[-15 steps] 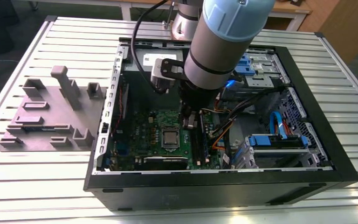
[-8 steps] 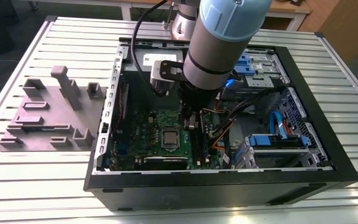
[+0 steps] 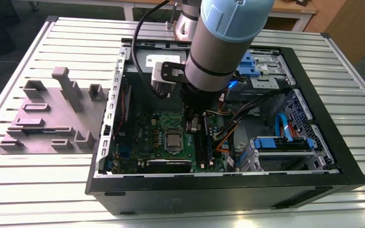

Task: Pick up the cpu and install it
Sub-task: 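Install the first cpu locking lever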

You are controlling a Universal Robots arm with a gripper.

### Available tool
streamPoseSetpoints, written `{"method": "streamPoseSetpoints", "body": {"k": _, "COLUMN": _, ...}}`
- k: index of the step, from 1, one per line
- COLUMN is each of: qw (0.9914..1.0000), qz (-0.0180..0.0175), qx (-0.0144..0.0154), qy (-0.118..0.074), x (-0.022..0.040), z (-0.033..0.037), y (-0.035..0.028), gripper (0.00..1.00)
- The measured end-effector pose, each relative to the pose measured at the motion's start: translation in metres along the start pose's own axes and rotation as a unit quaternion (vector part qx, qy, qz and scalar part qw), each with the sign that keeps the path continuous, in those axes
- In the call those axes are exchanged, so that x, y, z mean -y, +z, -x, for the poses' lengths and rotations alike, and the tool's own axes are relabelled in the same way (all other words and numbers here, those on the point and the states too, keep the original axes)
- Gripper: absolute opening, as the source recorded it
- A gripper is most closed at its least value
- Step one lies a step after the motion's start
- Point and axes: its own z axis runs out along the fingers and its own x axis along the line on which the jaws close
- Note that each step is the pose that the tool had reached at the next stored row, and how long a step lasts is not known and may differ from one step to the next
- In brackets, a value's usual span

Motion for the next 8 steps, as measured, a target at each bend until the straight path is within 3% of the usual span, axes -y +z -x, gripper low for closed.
{"method": "streamPoseSetpoints", "body": {"k": 8, "qw": 1.0, "qz": 0.0, "qx": -0.0002, "qy": 0.0, "x": 0.0018, "z": -0.0001, "y": 0.0005, "gripper": 0.1}}
